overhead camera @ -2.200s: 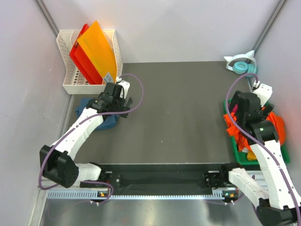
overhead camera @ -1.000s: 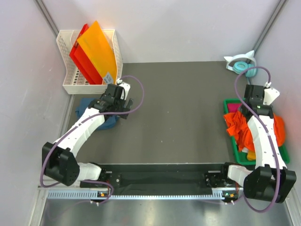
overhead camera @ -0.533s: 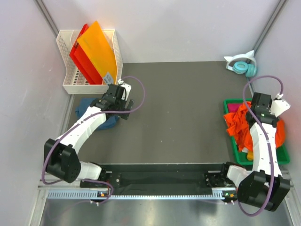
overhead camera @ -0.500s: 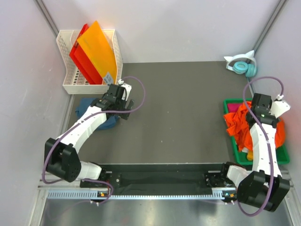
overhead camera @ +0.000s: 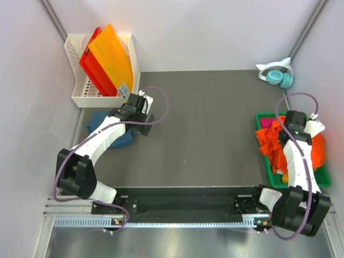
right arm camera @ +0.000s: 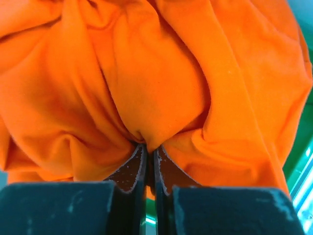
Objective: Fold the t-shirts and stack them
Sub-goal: Grab the tshirt from the pile, then move the tshirt to the center of the board
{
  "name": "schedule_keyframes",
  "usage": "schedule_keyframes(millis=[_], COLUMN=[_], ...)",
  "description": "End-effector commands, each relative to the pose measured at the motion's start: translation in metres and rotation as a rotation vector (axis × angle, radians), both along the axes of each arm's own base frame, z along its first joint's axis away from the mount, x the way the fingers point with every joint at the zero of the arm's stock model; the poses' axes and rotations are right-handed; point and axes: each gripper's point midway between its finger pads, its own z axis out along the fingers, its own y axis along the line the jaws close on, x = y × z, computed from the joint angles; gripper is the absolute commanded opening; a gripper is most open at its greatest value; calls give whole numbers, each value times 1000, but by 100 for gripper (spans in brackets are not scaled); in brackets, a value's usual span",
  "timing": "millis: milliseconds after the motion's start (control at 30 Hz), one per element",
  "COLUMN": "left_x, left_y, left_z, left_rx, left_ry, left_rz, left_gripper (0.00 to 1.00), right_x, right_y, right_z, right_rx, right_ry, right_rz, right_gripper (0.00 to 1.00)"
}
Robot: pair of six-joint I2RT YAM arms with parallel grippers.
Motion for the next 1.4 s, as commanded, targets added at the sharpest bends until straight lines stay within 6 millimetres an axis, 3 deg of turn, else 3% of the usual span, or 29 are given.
schedule_keyframes(millis=[0, 100, 133, 200, 233, 300, 333, 467, 500, 533, 567, 600, 633, 667, 700, 733, 767, 800, 900, 967, 1000, 1200, 1367], left_x=[8, 8, 8, 9, 10, 12, 13, 14, 14, 15, 16, 17, 18, 19, 21, 22, 20, 19, 17, 15, 14, 10, 11], left_y=[-3, -4, -6, -8, -10, -12, -12, -12, -13, -12, -14, -16, -17, -21, -23, -25, -26, -31, -32, -30, -28, -10, 1], left_z=[13, 13, 15, 16, 20, 27, 29, 42, 46, 51, 58, 68, 74, 89, 97, 105, 116, 124, 136, 133, 131, 123, 120], left_rx=[-23, -31, -41, -53, -61, -72, -72, -81, -82, -83, -93, -105, -109, -132, -146, -158, -173, -195, -216, -217, -215, -179, -158], left_ry=[-34, -35, -39, -40, -49, -58, -60, -85, -92, -100, -117, -137, -153, -187, -211, -233, -257, -267, -287, -280, -278, -310, -318], left_rz=[6, 3, 1, -2, -3, -1, 1, -1, -7, -11, -20, -29, -43, -61, -69, -84, -94, -114, -114, -98, -91, -26, 18], left_gripper=[95, 95, 95, 95, 95, 94, 94, 94, 94, 94, 94, 94, 94, 94, 94, 94, 94, 94, 94, 94, 94, 96, 96], right_x=[19, 54, 70, 84, 97, 107, 116, 129, 133, 134, 135, 137, 137, 135, 136, 134, 133, 130, 120, 115, 106, 77, 55], right_y=[8, 37, 59, 81, 104, 130, 153, 210, 236, 251, 265, 296, 312, 326, 360, 376, 391, 418, 464, 485, 498, 530, 528], right_z=[29, 79, 107, 132, 156, 178, 199, 244, 241, 264, 269, 260, 281, 281, 269, 285, 283, 276, 250, 234, 215, 150, 118], right_rx=[6, -1, -4, -8, -1, 11, 17, 27, 33, 32, 33, 37, 34, 33, 35, 42, 43, 50, 71, 97, 109, 179, 190], right_ry=[-170, -355, -415, -447, -479, -505, -534, -580, -547, -588, -587, -539, -578, -559, -516, -548, -534, -510, -455, -439, -399, -299, -206], right_rz=[64, 266, 360, 445, 531, 608, 680, 846, 922, 962, 997, 1079, 1118, 1155, 1233, 1266, 1298, 1354, 1445, 1470, 1501, 1551, 1540], right_gripper=[0, 0, 0, 0, 0, 0, 0, 0, 0, 0, 0, 0, 0, 0, 0, 0, 0, 0, 0, 0, 0, 0, 0])
